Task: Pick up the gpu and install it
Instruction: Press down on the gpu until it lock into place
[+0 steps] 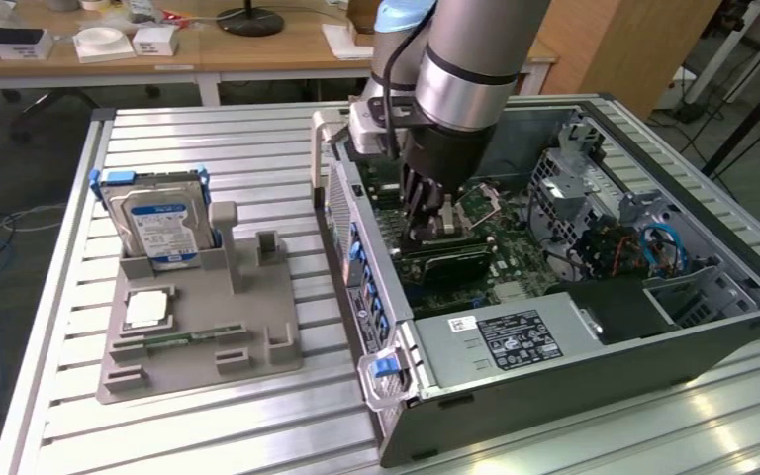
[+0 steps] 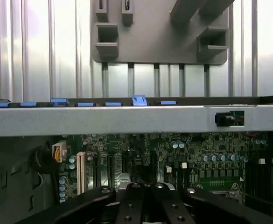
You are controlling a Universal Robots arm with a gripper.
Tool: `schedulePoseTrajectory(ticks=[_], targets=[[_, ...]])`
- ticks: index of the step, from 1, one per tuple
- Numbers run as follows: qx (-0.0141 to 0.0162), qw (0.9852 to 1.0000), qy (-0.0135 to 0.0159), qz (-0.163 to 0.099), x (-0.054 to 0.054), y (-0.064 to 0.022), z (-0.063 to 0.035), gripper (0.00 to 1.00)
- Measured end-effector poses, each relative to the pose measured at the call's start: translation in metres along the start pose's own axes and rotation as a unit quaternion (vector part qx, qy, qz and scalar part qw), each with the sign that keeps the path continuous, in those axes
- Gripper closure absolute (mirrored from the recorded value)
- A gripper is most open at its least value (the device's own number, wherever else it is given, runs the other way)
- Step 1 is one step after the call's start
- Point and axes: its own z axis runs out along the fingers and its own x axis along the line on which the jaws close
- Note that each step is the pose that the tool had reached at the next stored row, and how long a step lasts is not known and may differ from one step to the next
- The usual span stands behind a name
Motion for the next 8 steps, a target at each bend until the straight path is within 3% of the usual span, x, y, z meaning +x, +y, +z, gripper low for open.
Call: schedulePoseTrajectory(ticks=[8], targets=[[0.0000, 1.0000, -0.0011, 0.000, 0.0000, -0.0027, -0.0001, 0.89]])
